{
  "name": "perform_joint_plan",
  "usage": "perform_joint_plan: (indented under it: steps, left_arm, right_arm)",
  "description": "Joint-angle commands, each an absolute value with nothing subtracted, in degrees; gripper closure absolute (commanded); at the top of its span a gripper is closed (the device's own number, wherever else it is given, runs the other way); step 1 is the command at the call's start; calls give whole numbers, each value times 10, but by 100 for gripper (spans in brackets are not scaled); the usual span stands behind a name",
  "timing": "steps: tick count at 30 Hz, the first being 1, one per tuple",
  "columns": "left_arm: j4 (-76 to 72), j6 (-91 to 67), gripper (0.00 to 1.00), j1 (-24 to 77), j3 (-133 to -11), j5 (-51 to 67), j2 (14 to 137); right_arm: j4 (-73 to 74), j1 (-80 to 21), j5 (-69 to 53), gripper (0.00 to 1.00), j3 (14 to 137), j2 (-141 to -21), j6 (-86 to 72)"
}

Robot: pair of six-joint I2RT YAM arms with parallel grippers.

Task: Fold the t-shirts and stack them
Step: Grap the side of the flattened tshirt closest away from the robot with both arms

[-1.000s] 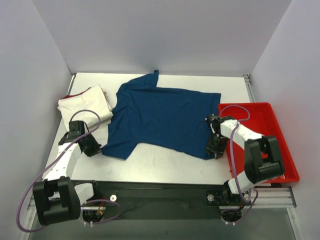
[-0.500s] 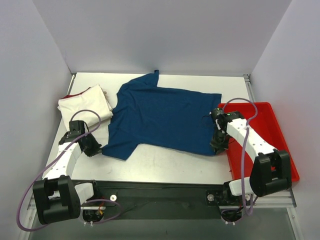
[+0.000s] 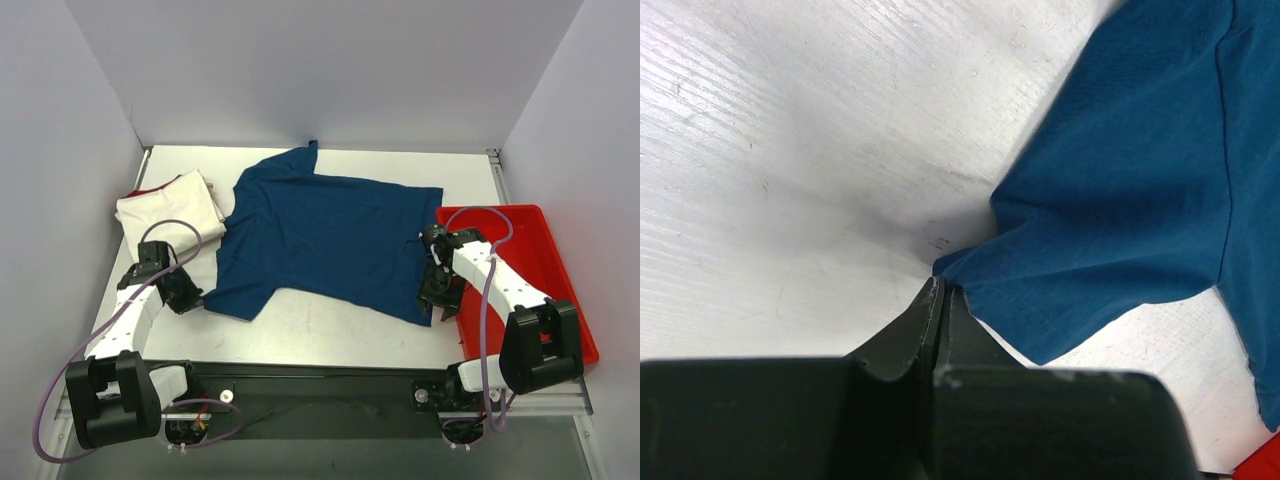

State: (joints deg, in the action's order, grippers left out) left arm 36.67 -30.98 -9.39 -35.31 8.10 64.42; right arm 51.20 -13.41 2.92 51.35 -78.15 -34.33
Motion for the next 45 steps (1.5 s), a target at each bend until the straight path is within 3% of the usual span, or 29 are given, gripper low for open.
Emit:
perform_joint_plan:
  steps: [1,22,32,45]
  left_arm:
    - [353,-302,100,-98,-373,92,642]
    - [344,-299,100,-94,-371,98,645]
    - [406,-331,100,-83,-395,95,618]
    - [615,-323,100,-62,-445,77,536]
  right_arm:
    - [476,-129,5,57,490,-802,-358]
    - [367,-121,21,71,431,-919,-356]
    - [416,-122,-44,100,428,-867,-351]
    - [552,-133,-57,100,447,-790,-334]
